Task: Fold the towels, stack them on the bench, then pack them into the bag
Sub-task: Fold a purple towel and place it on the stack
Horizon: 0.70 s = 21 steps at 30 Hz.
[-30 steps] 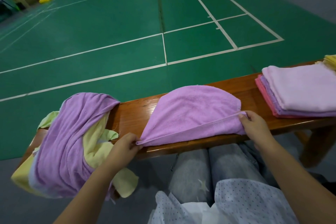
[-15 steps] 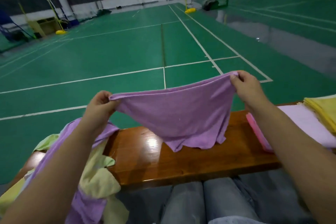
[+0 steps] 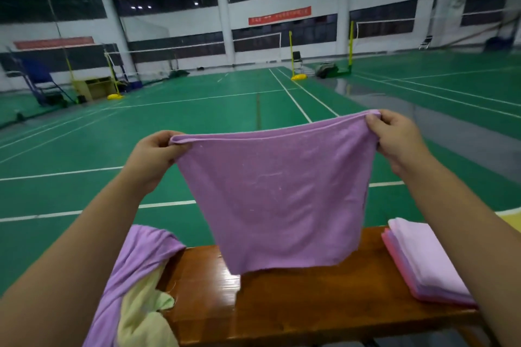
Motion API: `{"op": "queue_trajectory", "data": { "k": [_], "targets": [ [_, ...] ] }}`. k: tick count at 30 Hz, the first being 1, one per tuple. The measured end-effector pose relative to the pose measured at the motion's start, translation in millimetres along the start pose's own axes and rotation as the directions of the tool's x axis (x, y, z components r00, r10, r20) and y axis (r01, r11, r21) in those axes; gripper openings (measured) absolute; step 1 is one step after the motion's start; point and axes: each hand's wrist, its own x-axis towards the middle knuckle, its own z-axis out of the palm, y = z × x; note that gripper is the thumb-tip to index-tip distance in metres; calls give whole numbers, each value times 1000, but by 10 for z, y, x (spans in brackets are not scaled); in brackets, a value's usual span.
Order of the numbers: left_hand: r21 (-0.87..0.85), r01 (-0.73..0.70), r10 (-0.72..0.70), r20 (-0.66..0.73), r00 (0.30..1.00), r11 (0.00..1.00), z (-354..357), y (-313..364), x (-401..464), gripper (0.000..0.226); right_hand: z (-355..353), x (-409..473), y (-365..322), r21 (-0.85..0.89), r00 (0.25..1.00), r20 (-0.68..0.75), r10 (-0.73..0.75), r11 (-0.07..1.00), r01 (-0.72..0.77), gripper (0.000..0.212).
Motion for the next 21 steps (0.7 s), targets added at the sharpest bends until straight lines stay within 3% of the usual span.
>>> {"op": "queue_trajectory", "data": {
  "k": [3, 7, 12, 16, 21],
  "targets": [
    [-236, 30, -22, 38, 999, 971, 15, -22, -89, 37, -71, -16, -74, 135, 1000, 11, -8, 991, 7, 16],
    [-8, 98, -97, 72, 993, 995, 129, -199, -186, 21, -57, -13, 18, 3, 996, 47, 70, 998, -70, 15],
    [-245, 55, -52, 21, 998, 968, 122, -122, -174, 18, -84, -20, -9, 139, 999, 20, 27, 990, -29, 18],
    [-207, 17, -37, -90, 995, 978, 140, -151, -143, 17, -77, -6, -27, 140, 996, 78, 49, 988, -59, 16],
    [-276, -8, -38, -164, 986, 961, 188, -73, -128, 20, -51, -17, -38, 175, 986, 135, 98, 977, -121, 17]
  ]
}}
